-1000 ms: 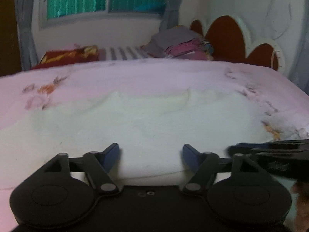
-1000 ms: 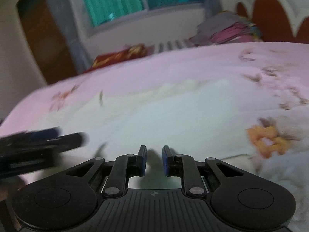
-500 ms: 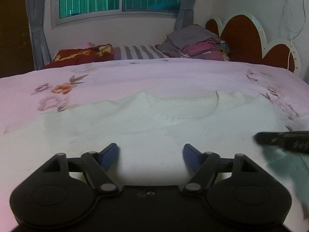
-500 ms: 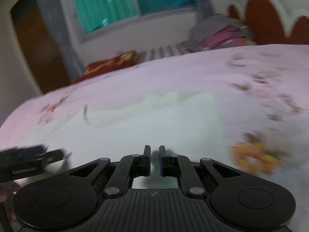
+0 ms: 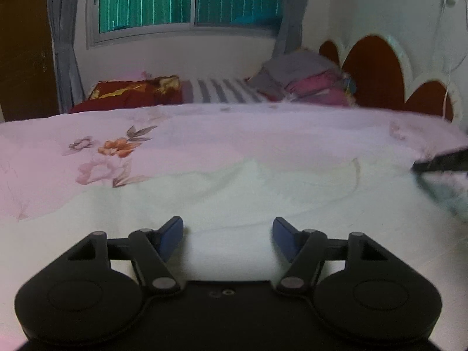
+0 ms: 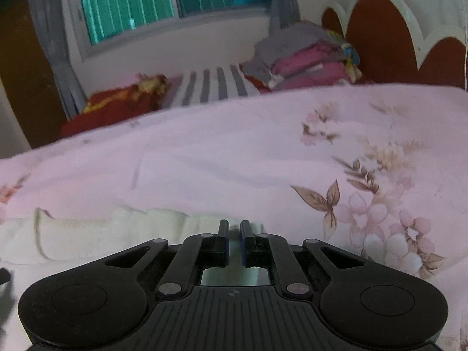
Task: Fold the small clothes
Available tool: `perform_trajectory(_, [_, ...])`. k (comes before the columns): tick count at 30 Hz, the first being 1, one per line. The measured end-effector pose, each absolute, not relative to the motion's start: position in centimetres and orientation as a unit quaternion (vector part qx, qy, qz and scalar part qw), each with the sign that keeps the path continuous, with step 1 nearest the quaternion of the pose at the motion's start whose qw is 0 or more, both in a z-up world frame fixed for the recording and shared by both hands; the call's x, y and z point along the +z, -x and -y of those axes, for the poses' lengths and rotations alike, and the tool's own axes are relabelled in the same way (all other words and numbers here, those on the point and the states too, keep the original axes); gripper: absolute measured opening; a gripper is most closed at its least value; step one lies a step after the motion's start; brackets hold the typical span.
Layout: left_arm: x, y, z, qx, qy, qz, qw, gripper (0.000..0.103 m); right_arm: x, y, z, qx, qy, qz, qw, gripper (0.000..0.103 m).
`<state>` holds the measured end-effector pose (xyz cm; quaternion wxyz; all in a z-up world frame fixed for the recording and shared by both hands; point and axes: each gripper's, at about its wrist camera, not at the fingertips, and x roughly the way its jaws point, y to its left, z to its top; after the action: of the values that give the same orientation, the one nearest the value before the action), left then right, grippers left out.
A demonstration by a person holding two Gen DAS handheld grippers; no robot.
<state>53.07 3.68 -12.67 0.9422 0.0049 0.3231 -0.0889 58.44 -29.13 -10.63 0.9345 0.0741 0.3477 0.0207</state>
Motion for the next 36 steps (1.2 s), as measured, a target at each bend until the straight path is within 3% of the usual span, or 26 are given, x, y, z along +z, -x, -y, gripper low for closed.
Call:
perform_trajectory(4, [-13.8,-53.8,-3.5,-0.092,-0.012,-0.356,0.93,0.069,-12.1,-58.1,28.9,0.011,-0.052,-0.361,0.931,0.007])
perform_trajectory(7, [-12.7,-53.0,-3.4,-0.079,-0.022,-0.345,0.935,0.083,-11.0,-57.7,29.1,0.013,-0.055,-0.368,0.928,0.007])
perform_trajectory(13, [-13.0,-51.0,-3.5,-0.088,-0.025,-0.357,0.93,0.073,-11.8,-54.8,29.0,0.019,-0.029,-0.386,0.922,0.007])
perform_trajectory(17, [-12.5,-49.7,-3.8,-0.097,-0.011,-0.345,0.933,0.079,-10.8,-51.3,29.2,0.016,-0.046,-0.372,0.927,0.007])
perform_trajectory(36, [-13.6,-49.8,-3.5,-0.1,-0.029,-0.363,0.926,0.084,-11.6,-48.2,26.5,-0.007,0.039,-0.4,0.916,0.007])
